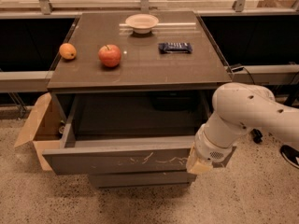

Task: Close top drawer

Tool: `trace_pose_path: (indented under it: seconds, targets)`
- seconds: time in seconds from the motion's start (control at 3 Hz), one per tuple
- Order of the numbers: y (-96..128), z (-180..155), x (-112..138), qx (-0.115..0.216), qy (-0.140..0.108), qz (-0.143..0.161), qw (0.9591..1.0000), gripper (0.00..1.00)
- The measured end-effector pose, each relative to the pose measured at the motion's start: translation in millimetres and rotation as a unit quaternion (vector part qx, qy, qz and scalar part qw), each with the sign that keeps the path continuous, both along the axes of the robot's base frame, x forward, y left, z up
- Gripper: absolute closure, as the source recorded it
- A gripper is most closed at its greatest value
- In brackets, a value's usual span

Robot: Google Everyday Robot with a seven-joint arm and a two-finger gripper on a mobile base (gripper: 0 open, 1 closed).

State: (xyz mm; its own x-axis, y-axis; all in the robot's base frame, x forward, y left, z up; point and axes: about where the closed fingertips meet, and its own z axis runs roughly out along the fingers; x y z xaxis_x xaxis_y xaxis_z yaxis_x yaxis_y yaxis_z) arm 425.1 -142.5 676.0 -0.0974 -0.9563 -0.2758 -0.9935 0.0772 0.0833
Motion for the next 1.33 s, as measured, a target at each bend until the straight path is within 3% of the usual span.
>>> trace_pose_path:
  seconds: [0.33, 1.0, 1.33]
  targets:
    - [1.4, -20.3, 12.4, -0.014, -0.003, -0.004, 0.9999, 0.50]
    - [-9.2, -35.4, 34.0, -0.005, -0.022, -0.024, 0.9995, 0.00]
    - [-16.8, -41.2, 48.0, 0.010, -0.033, -0.035, 0.9988, 1.00]
